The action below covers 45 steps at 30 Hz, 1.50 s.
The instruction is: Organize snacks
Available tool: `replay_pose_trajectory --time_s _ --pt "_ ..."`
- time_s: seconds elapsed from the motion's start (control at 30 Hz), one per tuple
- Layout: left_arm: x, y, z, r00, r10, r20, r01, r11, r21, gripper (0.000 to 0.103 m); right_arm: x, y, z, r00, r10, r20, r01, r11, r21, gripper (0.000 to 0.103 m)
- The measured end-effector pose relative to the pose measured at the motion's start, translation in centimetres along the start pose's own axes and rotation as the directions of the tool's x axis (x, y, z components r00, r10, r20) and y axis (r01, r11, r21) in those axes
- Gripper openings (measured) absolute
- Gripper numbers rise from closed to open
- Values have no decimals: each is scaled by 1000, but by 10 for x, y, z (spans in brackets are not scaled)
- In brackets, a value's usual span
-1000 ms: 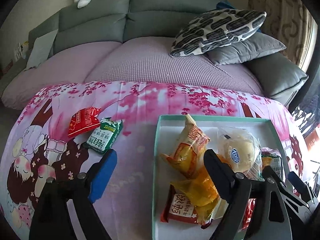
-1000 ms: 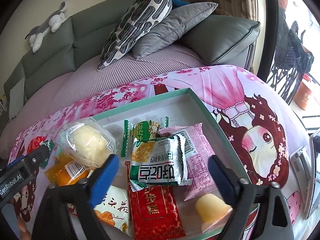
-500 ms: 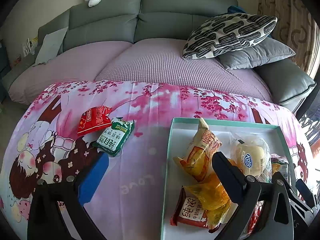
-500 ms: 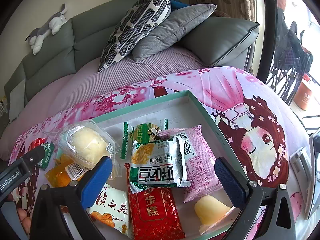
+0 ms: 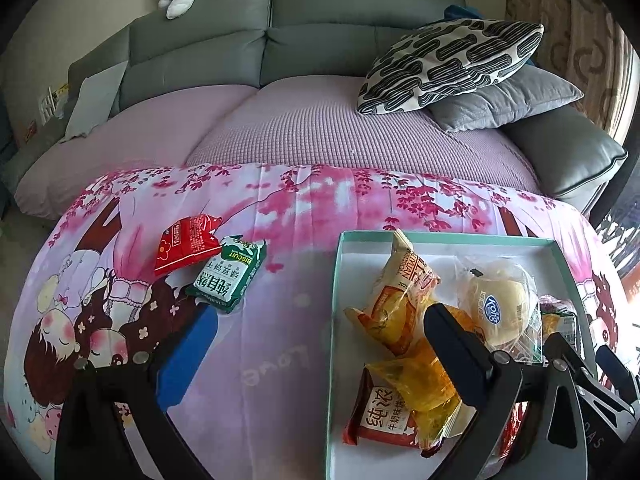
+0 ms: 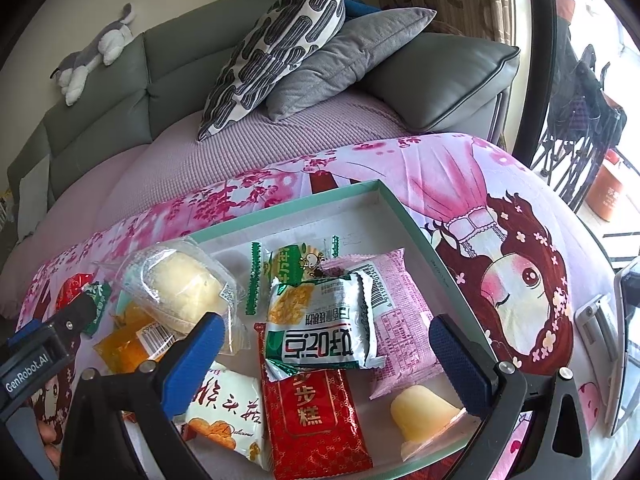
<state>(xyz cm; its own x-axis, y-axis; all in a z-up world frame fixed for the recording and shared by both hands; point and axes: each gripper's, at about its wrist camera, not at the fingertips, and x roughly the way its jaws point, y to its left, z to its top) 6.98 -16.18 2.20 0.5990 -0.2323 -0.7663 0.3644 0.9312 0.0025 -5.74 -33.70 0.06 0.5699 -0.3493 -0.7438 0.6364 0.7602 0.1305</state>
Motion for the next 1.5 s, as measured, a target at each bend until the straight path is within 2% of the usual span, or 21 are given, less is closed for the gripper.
replay_pose_trajectory --time_s 0.23,0.4,0.6,0.87,0.97,1.03,1.1,1.17,1.3,1.5 --pt "-6 7 2 1000 -4 10 5 1000 -16 103 -7 10 1 1000 -9 11 10 1000 -27 103" --pt "-11 22 4 1000 17 21 -16 999 -37 103 -18 21 3 999 -6 31 8 998 -56 103" --pt "-19 49 8 998 57 39 -55 996 -65 103 -32 40 5 998 43 49 -39 997 -72 103" --pt "-19 107 20 997 54 57 -44 986 -159 103 -40 84 9 988 146 48 -139 983 -117 103" --pt "-9 135 31 999 19 29 -13 982 -190 103 -41 107 20 976 213 39 -207 970 -130 103" --pt "0 154 39 1000 21 -1 -21 977 -212 103 -35 125 31 965 262 5 -259 957 -130 103" --pt "12 170 47 999 12 -43 -21 973 -229 103 -30 143 39 961 277 -30 -278 950 -140 103" --pt "27 182 52 995 -36 -92 12 969 -246 103 -26 166 44 955 291 -49 -295 938 -180 103" --pt "63 193 58 976 -90 -199 36 965 -261 102 -8 205 40 953 280 -113 -299 925 -236 103" --pt "101 184 62 936 -181 -302 103 961 -257 101 37 246 13 933 267 -239 -330 901 -281 96"
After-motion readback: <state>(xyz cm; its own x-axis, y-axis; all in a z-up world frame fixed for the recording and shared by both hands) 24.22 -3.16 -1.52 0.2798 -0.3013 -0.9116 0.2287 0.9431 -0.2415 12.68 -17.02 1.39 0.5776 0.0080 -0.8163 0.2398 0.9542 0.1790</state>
